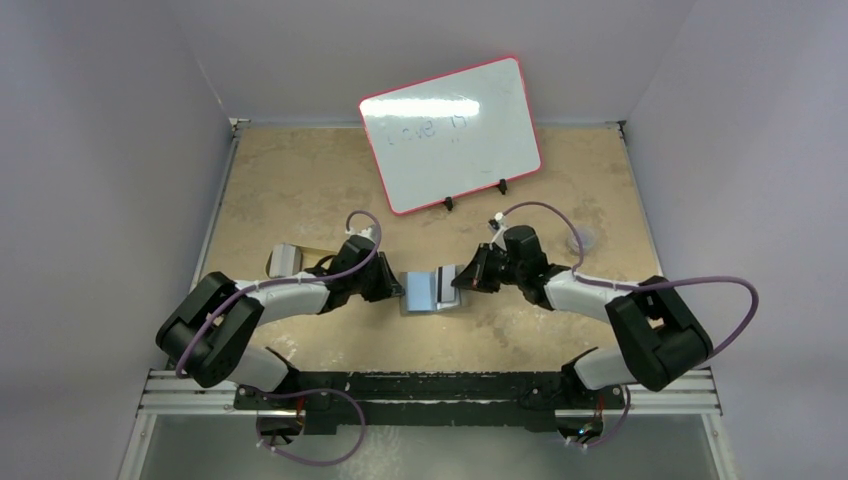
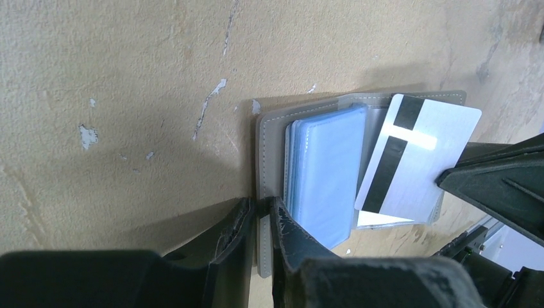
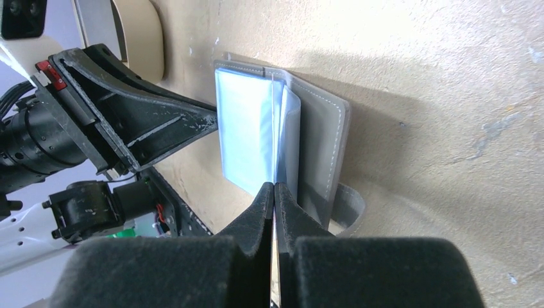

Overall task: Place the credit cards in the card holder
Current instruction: Insert the credit card into the card holder.

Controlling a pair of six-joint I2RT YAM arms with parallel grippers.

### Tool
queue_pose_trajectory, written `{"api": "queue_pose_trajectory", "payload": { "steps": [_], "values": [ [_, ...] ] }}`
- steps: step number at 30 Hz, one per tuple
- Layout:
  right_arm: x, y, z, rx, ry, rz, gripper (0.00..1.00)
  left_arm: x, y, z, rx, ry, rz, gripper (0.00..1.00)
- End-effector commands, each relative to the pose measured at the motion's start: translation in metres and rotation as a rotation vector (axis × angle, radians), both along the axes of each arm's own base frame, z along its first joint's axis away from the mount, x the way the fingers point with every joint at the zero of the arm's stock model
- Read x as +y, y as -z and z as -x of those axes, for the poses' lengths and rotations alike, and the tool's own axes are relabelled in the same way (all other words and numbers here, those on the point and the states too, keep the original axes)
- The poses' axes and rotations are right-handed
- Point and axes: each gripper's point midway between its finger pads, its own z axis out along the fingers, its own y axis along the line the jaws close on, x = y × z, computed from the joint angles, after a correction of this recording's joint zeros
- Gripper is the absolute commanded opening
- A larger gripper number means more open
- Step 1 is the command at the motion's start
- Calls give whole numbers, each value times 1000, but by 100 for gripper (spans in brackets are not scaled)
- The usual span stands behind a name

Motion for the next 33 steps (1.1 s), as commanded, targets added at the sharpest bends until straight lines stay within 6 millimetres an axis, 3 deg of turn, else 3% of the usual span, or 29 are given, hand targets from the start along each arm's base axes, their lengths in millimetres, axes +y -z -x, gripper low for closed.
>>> {"api": "queue_pose_trajectory", "payload": {
  "steps": [1,15,24,33],
  "values": [
    [2,-20,-10,-69,-12,-32,0,6,5,-2,-9,6,-57,14],
    [11,-14,-9,-58,-41,-87,0,4,6,0,-8,5,-54,13],
    [8,1,-10,-38,-33,-56,0,3,8,2,-3,8,-58,13],
    [2,3,-7,-59,-31,-23,0,6,14,4,11,11,-83,13]
  ]
}}
